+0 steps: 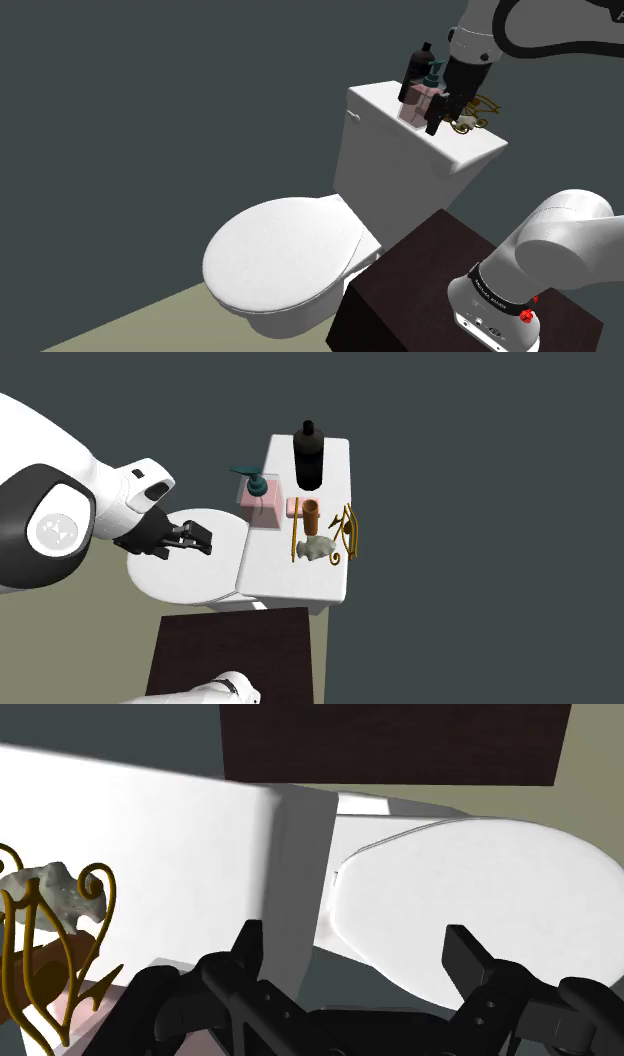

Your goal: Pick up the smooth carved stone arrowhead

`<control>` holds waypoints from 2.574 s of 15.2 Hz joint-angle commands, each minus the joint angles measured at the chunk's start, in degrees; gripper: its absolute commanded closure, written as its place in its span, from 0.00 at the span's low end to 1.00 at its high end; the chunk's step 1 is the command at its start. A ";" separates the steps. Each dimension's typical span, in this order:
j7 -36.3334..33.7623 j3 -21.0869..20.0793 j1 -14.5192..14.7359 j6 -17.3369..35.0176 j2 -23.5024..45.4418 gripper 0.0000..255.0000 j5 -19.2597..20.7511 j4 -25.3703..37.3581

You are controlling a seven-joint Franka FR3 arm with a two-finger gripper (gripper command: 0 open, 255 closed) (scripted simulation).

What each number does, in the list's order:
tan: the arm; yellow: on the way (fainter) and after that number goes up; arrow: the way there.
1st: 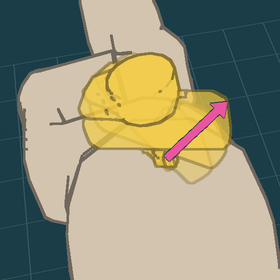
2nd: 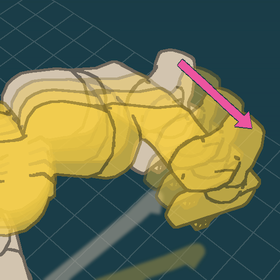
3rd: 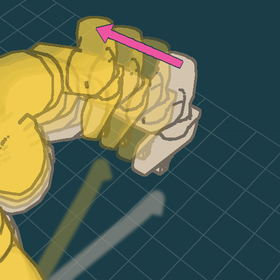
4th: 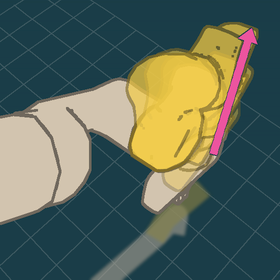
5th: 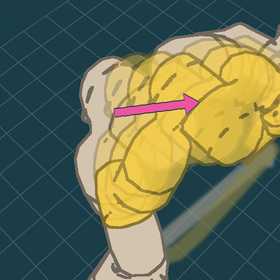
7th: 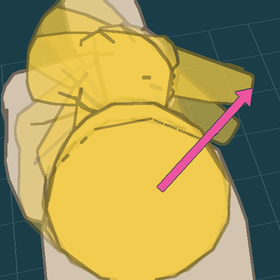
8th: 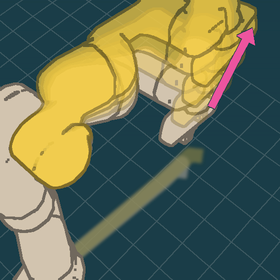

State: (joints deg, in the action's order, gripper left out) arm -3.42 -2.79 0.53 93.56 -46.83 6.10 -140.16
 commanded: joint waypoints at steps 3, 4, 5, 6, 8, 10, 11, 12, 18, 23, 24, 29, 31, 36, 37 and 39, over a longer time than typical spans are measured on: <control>7.75 3.39 1.03 0.18 -3.30 0.00 2.83 -2.67; 11.65 5.21 1.51 0.31 -4.78 0.00 4.40 -3.80; 15.59 7.09 1.93 0.47 -6.11 0.00 6.02 -4.79; 19.54 9.04 2.34 0.67 -7.29 0.00 7.72 -5.62; 27.52 13.09 3.04 1.24 -9.16 0.00 11.21 -6.83; 35.54 17.34 3.76 2.06 -10.30 0.00 14.76 -7.39; 39.56 19.51 4.15 2.57 -10.58 0.00 16.51 -7.43; 43.55 21.73 4.62 3.13 -10.68 0.00 18.25 -7.31; 67.00 35.40 9.48 7.49 -7.86 0.00 27.15 -3.28; 85.84 46.96 17.21 11.50 -2.54 0.00 31.42 3.69; 88.61 48.73 18.72 12.05 -1.64 0.00 31.79 4.96; 87.91 50.72 18.41 15.45 -1.67 0.00 33.51 1.70; 87.64 51.57 18.29 16.87 -1.55 0.00 34.21 0.47; 87.63 51.96 18.34 17.33 -1.41 1.00 34.42 0.23; 87.63 51.96 18.33 17.34 -1.42 1.00 34.43 0.21; 87.52 51.95 18.35 17.45 -1.39 1.00 34.45 0.10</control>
State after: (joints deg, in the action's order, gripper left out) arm 84.13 49.09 18.74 110.98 -48.35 40.64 -139.72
